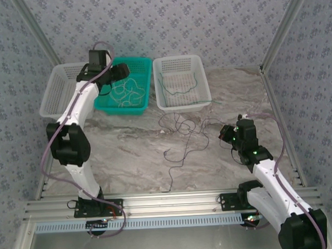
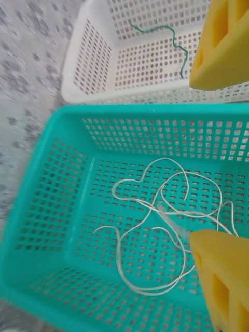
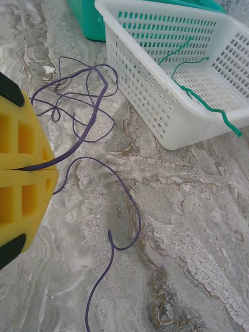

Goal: Untangle the cables

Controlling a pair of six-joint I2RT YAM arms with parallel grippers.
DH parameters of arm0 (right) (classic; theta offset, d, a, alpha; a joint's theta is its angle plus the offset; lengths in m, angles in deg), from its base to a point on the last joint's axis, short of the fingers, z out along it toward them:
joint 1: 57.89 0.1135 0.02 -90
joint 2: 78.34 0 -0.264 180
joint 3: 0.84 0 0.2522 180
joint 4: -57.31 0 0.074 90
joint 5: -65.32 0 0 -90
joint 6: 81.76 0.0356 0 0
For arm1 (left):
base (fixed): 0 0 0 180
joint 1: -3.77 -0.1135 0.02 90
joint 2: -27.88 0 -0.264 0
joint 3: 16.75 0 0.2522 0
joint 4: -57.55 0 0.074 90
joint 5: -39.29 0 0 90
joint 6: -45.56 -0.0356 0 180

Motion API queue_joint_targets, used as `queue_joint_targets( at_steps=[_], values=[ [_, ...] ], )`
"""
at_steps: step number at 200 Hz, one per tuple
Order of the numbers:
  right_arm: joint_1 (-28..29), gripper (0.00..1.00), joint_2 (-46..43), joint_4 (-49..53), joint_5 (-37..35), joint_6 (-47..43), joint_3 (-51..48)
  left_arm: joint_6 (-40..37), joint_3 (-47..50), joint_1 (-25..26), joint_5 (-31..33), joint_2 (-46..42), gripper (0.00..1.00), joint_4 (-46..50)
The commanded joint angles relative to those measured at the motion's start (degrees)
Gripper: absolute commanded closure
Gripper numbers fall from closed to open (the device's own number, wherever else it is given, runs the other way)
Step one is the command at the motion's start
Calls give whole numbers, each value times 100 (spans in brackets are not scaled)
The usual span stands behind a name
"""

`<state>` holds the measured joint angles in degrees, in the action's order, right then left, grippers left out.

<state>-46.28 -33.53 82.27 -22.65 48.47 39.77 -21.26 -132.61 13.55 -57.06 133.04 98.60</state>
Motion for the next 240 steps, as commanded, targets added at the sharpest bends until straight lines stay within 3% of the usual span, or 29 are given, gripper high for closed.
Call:
queue_joint_targets(
  at_steps=[1, 52, 91, 115, 137, 177, 212, 227, 240],
  values=[
    [89, 100, -155, 185, 64, -94, 289, -43, 202, 99, 245, -941, 28, -401],
    [489, 100, -124, 299, 132, -294, 790, -439, 1085, 959, -156, -2157, 29, -872],
    [831, 100, 93, 329, 442, -625, 1300, -937, 2390, 2140, -1564, -2775, 29, -2085],
    [985, 100, 274, 373, 856, -743, 1658, -1350, 2997, 2798, -2116, -2819, 28, -2493],
    [1176, 100, 395, 348, 1137, -784, 1986, -1271, 3485, 3133, -2087, -2605, 27, -3016],
    [1625, 100, 483, 302, 1088, -920, 2461, -1029, 3643, 3198, -1824, -1635, 25, -3637],
    [1834, 100, 547, 230, 1154, -894, 2738, -616, 3111, 3280, -2931, -684, 23, -4188],
    [1839, 100, 496, 251, 1070, -863, 2844, -518, 3055, 3330, -2785, -419, 23, -4328],
    [1830, 100, 411, 272, 991, -863, 2943, -424, 3121, 3329, -2341, -311, 30, -4342]
  ],
)
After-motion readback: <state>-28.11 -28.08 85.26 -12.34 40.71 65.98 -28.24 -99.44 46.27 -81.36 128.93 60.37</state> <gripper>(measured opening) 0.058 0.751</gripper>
